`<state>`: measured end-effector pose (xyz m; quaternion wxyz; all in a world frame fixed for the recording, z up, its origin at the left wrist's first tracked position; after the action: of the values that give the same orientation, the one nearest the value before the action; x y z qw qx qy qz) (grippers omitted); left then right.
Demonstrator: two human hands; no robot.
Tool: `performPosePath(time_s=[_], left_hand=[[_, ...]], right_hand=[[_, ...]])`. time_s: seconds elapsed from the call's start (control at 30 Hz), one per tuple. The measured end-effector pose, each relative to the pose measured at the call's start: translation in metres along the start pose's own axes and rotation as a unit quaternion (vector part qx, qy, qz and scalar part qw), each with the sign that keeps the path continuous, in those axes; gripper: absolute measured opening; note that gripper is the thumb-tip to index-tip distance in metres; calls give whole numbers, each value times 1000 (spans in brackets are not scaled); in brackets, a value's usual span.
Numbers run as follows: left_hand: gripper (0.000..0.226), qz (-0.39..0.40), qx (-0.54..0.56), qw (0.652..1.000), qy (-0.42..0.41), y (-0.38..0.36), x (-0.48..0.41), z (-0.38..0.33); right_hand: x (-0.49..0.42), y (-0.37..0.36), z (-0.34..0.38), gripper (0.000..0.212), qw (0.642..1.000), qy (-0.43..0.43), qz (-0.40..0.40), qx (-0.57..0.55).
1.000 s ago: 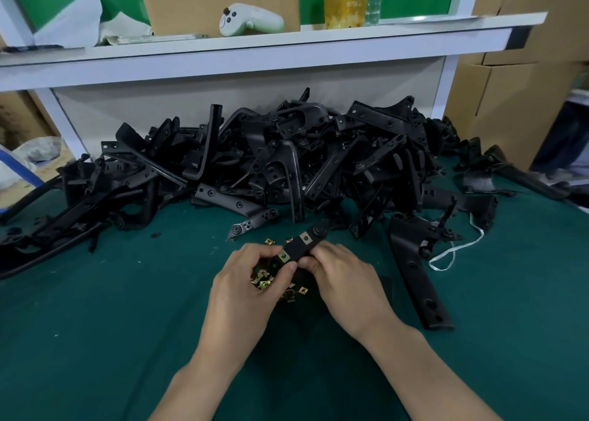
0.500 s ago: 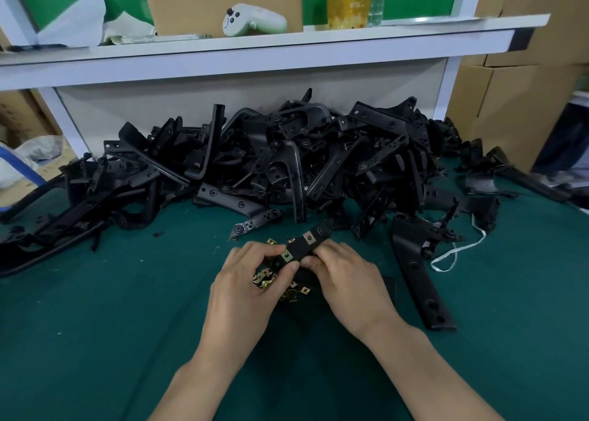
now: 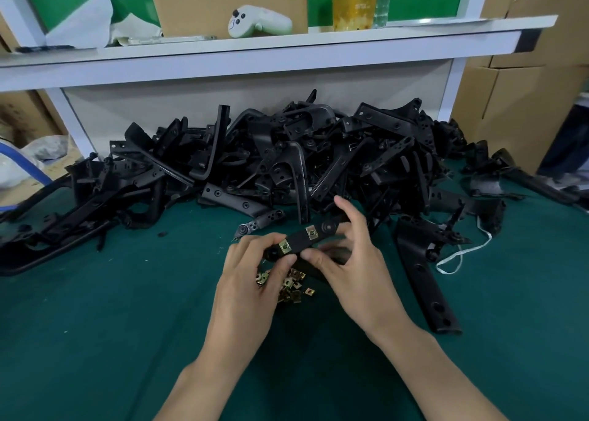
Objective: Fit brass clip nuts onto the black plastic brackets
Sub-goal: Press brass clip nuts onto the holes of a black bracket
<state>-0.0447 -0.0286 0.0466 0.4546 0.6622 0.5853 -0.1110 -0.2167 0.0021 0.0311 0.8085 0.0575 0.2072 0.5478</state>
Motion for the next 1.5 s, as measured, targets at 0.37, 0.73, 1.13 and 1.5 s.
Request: performPosePath(time_s=[0.37, 0.73, 1.13, 1.5], left_hand=[[25, 24, -10, 999, -26, 1, 0, -6], [23, 53, 3, 998, -26, -2, 4, -11], [16, 31, 30, 999, -17, -1, 2, -10], [22, 4, 226, 964, 141, -4, 5, 2]], right_hand=[[0, 3, 13, 34, 997, 17, 65, -37], [4, -6, 11, 26, 994, -5, 105, -40], [4, -6, 17, 24, 993, -10, 102, -62], [1, -7, 13, 24, 963, -79, 124, -225]])
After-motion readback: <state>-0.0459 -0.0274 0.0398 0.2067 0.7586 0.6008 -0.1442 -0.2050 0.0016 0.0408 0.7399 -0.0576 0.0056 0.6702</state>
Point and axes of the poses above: each hand's wrist, its own x-axis away from the middle knuckle, its own y-axis out of the back of the hand, z = x × y, the point moved 9 cm from there along -x, towards the middle knuckle, and after that the axes turned 6 degrees about -y, right-handed, at the moved point
